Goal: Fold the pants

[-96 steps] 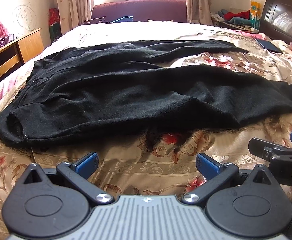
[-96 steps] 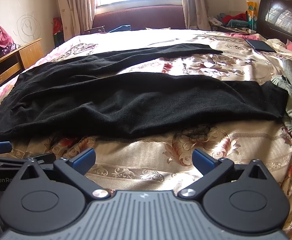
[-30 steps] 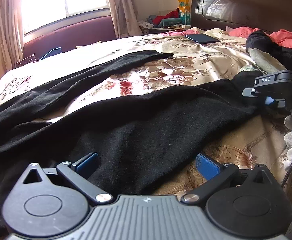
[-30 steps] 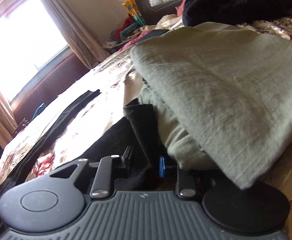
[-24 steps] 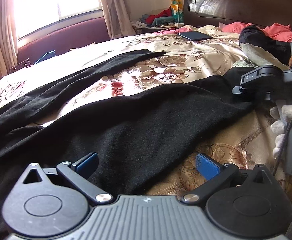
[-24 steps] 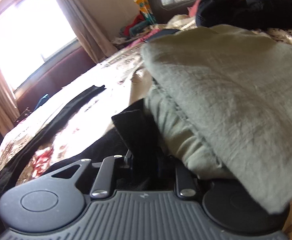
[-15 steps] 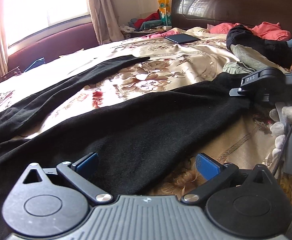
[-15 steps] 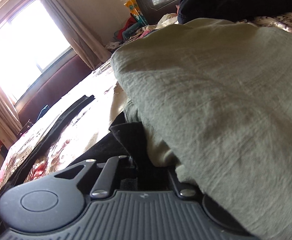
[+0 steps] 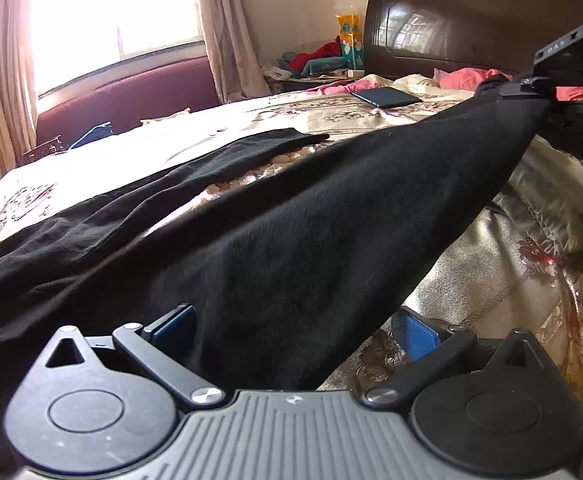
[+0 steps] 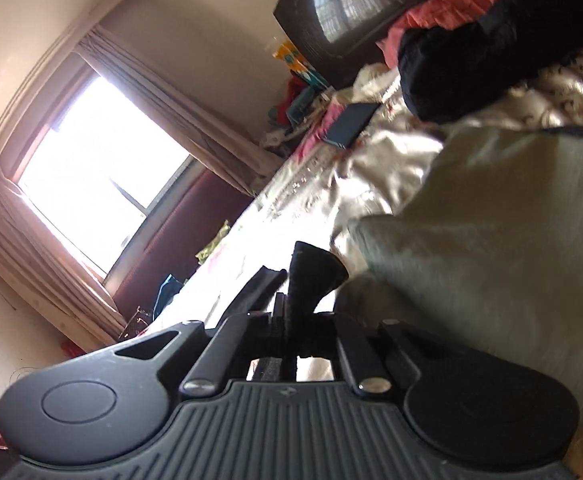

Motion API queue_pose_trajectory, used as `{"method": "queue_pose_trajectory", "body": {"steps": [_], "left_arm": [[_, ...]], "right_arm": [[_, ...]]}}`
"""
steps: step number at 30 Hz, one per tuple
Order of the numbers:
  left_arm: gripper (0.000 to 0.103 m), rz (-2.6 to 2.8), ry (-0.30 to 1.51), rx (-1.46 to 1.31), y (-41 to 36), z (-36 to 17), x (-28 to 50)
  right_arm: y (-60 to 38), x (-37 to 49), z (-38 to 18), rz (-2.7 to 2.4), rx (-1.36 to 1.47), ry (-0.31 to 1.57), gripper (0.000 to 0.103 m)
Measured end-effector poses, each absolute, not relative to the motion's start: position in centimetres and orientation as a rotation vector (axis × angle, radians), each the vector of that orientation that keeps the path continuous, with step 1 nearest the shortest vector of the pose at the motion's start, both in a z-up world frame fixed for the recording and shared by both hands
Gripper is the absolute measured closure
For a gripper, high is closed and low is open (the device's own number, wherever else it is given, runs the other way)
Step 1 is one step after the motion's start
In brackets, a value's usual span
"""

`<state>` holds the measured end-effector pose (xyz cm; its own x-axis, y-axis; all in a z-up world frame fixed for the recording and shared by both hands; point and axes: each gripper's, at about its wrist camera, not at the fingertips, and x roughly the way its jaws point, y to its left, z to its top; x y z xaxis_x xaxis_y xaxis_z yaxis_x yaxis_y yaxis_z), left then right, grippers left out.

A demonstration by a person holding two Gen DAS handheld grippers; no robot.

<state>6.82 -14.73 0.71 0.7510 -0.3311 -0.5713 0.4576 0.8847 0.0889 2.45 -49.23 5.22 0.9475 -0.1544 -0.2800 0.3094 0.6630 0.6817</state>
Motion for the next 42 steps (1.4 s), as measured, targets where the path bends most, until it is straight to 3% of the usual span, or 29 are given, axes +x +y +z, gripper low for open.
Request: {"method": "queue_pose_trajectory", "body": {"steps": [3,9,12,15,21,26,29,35,42], "left_arm": [[0.0,-0.441,0.699,0.244,-14.6,-1.6,7.9],[0.0,-0.43,0.716,0.27,-12.1,-1.5,7.2],[0.0,-0.412,0.663,0.277,-9.7,0.1,6.9],[0.0,-0.374,0.612,0.3,-6.7,1.4,7.0],[0.0,-0.262,0.581,0.371,-0.7,1.4,10.2],[0.0,-0.168,0.71,0.359,4.0,-1.6,13.1],[0.0,-0.212,0.753,0.199,7.1,-2.0,13.0],[0.0,-0.186,0.677,0.212,10.0,0.9,13.3],[0.003,-0.031,0.617,0.313,17.3,3.7,19.7]], "right_arm": [[-49.8,5.5,2.0,-0.359,0.737,0.498,0.099],[-48.8,6.4,1.2,-0.45,0.592,0.642,0.098],[-46.9,4.3,3.4,-0.505,0.45,0.584,0.095],[-44.4,2.1,6.1,-0.632,0.287,0.486,0.071],[-35.3,5.7,8.7,-0.28,0.15,0.459,0.068],[-26.7,14.5,2.7,0.133,0.199,0.638,0.068],[-23.7,18.4,-2.3,0.159,0.185,0.883,0.067],[-22.1,16.9,1.1,0.253,0.07,0.802,0.067],[-18.3,27.2,4.0,0.363,-0.072,0.74,0.065]]}}
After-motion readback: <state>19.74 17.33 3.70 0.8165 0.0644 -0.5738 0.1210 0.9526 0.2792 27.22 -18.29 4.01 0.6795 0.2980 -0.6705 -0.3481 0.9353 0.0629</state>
